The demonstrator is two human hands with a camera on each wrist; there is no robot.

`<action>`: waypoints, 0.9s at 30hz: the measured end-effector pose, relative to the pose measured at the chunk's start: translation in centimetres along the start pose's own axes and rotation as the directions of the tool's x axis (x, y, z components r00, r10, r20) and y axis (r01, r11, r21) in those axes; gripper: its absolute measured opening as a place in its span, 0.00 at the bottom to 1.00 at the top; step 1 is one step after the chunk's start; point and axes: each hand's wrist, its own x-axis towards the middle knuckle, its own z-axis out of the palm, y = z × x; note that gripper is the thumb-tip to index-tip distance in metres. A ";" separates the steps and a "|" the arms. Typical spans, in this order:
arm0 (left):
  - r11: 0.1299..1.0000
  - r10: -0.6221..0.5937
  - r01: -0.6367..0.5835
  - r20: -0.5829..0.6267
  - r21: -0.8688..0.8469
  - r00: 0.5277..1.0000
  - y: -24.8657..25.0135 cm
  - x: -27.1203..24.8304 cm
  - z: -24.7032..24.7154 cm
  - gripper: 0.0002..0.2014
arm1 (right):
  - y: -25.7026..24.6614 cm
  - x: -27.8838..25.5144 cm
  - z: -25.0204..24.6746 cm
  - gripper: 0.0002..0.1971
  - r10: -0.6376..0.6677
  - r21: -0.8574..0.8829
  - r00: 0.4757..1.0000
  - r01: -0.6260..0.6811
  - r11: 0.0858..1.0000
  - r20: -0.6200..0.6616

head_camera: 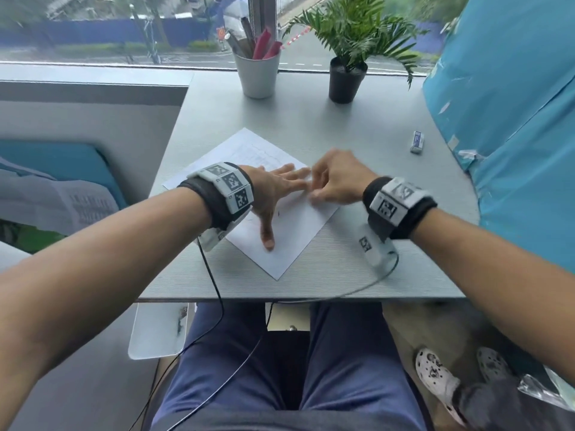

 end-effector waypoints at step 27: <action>0.997 -0.015 0.006 0.108 0.078 0.994 -1.4 -1.9 -1.2 0.73 | 0.1 -3.2 0.8 0.05 0.011 0.002 1.000 -0.011 1.000 0.023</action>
